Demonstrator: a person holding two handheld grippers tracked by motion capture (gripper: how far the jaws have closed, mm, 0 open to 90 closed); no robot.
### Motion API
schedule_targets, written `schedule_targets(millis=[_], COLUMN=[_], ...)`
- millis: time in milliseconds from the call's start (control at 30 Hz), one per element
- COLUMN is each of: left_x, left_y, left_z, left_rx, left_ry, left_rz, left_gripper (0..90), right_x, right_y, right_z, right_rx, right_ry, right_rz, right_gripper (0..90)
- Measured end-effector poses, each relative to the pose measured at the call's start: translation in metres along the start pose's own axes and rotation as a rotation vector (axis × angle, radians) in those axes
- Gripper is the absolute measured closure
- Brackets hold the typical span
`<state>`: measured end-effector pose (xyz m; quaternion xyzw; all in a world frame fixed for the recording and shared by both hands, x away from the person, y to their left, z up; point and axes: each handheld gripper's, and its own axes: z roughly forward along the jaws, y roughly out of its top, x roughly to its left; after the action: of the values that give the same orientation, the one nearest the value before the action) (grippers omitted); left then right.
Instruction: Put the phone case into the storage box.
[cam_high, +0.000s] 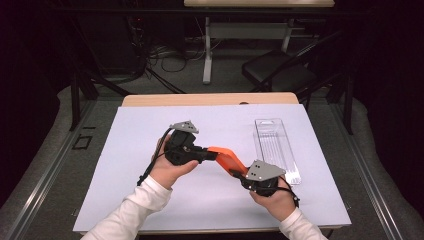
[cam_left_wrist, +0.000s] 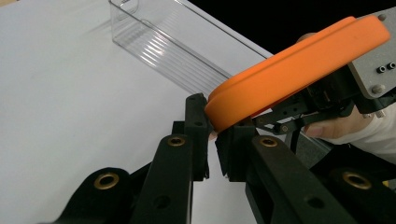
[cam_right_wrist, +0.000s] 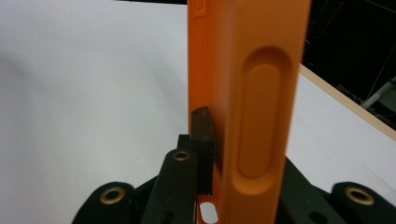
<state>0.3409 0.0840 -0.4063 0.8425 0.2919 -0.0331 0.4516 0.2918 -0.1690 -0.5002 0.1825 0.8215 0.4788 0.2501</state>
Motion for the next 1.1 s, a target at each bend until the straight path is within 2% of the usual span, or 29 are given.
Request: schedule_targets(millis=[367,633,800,1100], left_x=[0.002,0.005,0.008,0.018], left_y=[0.001,0.002,0.004,0.004], left_z=[0.002,0.003,0.003,0.008], left_rx=[0.024,0.049,0.078,0.098], left_ry=[0.033,0.051,0.081,0.110], left_rz=[-0.029,-0.052,-0.072,-0.118], left_gripper=[83.7,83.7,83.7,83.6], right_x=[-0.002,-0.004,-0.005,-0.004], right_y=[0.000,0.000,0.000,0.005], right_z=[-0.001,0.000,-0.001,-0.004], right_rx=[-0.003,-0.006,-0.011,-0.020], right_ry=[-0.016,-0.045,-0.075,-0.102], right_rz=[0.018,0.023,0.014,-0.018], right_gripper=[76.2,62.7,55.1,53.5])
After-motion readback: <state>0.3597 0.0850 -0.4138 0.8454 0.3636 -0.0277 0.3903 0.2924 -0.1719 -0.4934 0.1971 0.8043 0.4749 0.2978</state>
